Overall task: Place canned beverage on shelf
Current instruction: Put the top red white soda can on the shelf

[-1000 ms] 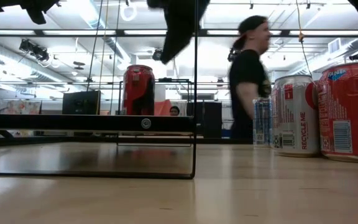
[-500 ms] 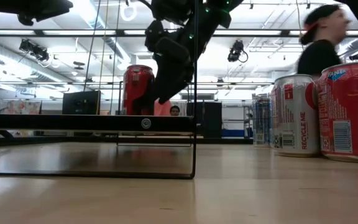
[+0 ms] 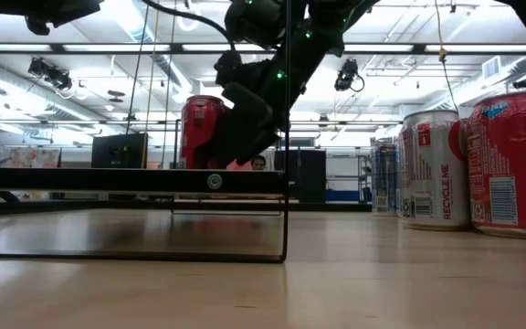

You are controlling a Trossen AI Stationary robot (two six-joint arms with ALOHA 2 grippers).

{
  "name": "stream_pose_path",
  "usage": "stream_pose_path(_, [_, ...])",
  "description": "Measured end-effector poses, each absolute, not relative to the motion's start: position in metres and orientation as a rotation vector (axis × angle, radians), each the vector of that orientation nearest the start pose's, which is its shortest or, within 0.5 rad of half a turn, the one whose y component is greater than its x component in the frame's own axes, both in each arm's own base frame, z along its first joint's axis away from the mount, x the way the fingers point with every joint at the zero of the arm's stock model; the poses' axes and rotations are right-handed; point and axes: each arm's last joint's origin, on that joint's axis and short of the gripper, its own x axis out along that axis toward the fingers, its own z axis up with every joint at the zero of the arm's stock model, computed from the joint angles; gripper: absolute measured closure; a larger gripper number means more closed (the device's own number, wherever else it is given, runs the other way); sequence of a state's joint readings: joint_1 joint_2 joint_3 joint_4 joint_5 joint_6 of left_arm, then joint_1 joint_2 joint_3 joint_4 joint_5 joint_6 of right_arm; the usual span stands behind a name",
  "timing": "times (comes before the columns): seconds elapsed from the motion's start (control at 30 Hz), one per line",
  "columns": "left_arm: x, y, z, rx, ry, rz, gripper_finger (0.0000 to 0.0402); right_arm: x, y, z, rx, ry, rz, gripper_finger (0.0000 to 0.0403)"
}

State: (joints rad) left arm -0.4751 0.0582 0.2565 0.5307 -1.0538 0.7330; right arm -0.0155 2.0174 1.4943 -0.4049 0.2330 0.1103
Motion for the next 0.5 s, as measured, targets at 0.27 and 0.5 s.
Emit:
stream_pose_path(0.27, [0.053,0.001,0.281,0.176,-0.302,0.696,0.0207,0.437,-0.021,0.196,0.048,0.848,-0.331,0.0033])
stream_pose_path(0.5, [0.053,0.001,0.281,0.177,-0.301,0.695,0.0207,0.438,-0.028,0.198,0.049,0.819,-0.360,0.0033])
